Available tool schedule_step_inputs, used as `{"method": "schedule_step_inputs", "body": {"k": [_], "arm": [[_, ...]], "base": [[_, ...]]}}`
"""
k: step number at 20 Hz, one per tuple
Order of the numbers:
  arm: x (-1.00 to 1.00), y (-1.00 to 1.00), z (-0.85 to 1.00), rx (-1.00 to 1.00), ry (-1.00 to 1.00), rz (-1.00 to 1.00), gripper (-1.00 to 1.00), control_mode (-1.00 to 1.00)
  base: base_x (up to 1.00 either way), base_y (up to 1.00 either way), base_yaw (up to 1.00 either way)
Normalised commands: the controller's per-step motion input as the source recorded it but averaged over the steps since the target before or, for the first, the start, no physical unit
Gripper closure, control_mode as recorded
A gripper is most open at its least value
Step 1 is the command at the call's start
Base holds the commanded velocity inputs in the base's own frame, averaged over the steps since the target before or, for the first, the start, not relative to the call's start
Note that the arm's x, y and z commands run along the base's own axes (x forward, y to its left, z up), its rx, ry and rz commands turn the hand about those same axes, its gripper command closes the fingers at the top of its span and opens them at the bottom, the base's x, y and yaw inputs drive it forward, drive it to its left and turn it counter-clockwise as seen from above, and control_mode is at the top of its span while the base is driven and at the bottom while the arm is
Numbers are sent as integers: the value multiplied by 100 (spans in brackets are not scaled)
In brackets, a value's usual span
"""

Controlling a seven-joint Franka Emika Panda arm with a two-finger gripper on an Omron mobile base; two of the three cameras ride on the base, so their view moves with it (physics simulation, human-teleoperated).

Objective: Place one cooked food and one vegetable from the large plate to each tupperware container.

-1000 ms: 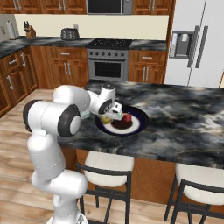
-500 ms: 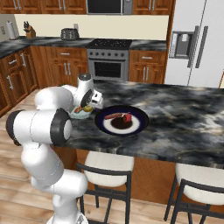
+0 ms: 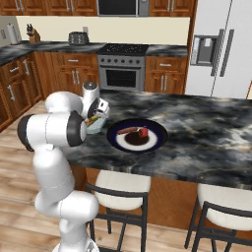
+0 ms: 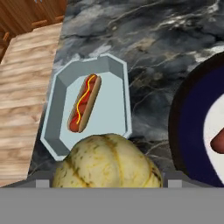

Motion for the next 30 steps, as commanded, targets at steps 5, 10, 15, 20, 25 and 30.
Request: {"method": "schedule_step_inputs", "body": {"k": [5, 10, 15, 20, 25, 30], "arm": [[47, 29, -28, 0, 0, 0, 100, -100], [48, 40, -38, 0, 0, 0, 100, -100], [27, 3, -49, 0, 0, 0, 100, -100], [29, 4, -36, 0, 0, 0, 100, -100], [37, 6, -23, 0, 0, 0, 100, -100], [29, 6, -26, 0, 0, 0, 100, -100]], "base": [[0, 0, 0], [0, 0, 0], [0, 0, 0], [0, 0, 0], [0, 0, 0], [0, 0, 0]]}}
